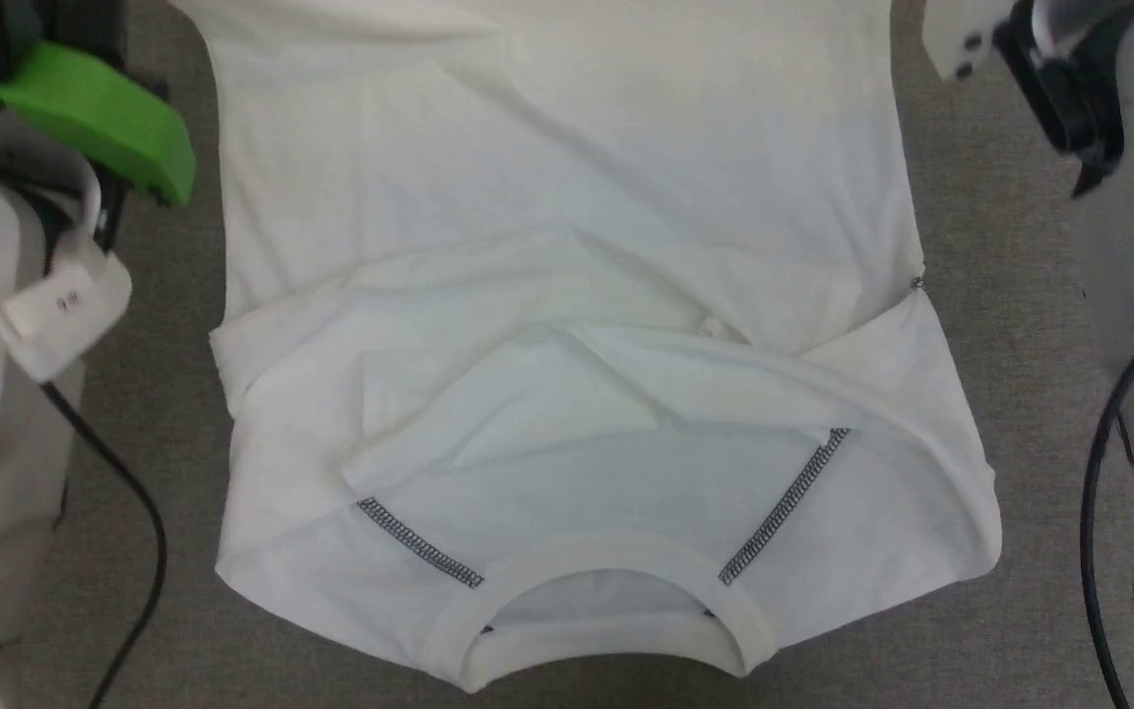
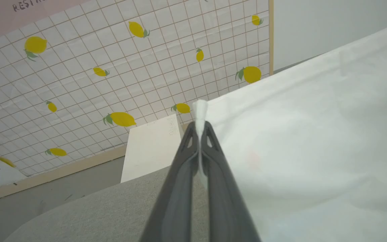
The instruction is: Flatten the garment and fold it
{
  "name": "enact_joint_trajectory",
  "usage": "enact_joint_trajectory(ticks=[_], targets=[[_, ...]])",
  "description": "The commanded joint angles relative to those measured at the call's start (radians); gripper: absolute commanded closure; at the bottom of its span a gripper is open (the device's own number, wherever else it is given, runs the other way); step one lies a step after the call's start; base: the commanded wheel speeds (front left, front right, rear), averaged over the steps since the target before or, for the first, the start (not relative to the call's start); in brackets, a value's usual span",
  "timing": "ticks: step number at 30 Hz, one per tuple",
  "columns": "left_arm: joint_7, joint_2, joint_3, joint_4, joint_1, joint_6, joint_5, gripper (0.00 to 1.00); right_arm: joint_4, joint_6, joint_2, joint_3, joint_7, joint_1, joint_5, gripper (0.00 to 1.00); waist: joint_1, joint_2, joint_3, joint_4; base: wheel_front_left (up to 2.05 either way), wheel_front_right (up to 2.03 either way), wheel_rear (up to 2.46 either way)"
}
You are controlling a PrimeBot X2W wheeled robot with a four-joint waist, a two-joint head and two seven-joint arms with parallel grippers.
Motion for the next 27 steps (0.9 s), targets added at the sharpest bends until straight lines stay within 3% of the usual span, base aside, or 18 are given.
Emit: enact_joint_trajectory(ticks=[1,5,10,14,19,27], targets=[[-0.005,0.015,0.002,-0.04,0.072,0.013,-0.01,1.0,-0.051,-0.002,-0.027,0.017,0.004,0.07,0.033,1.0,0.0001,0.0,-0.134,0.021,0.0,0.0,0.0],[0.014,0.036,0.014,-0.179,0.307,0.062,-0.044,1.0,-0.247,-0.002,-0.103,0.025,0.037,0.302,0.113,1.0,0.0001,0.0,-0.213,0.037,0.0,0.0,0.0],[0.053,0.056,0.022,-0.313,0.566,0.09,-0.11,1.0,-0.437,-0.002,-0.115,-0.072,0.097,0.587,0.16,1.0,0.0001,0.0,-0.283,0.052,0.0,0.0,0.0],[0.065,0.067,0.029,-0.352,0.728,0.099,-0.163,1.0,-0.557,-0.002,-0.087,-0.159,0.152,0.789,0.165,1.0,0.0001,0.0,-0.324,0.068,0.0,0.0,0.0],[0.077,0.04,-0.006,-0.362,0.859,0.097,-0.21,1.0,-0.656,-0.002,-0.021,-0.246,0.211,0.993,0.158,1.0,0.0001,0.0,-0.361,0.092,0.0,0.0,0.0],[0.056,-0.011,-0.064,-0.289,0.935,0.081,-0.237,1.0,-0.635,-0.002,0.072,-0.326,0.268,1.187,0.106,1.0,0.0001,0.0,-0.389,0.105,0.0,0.0,0.0]])
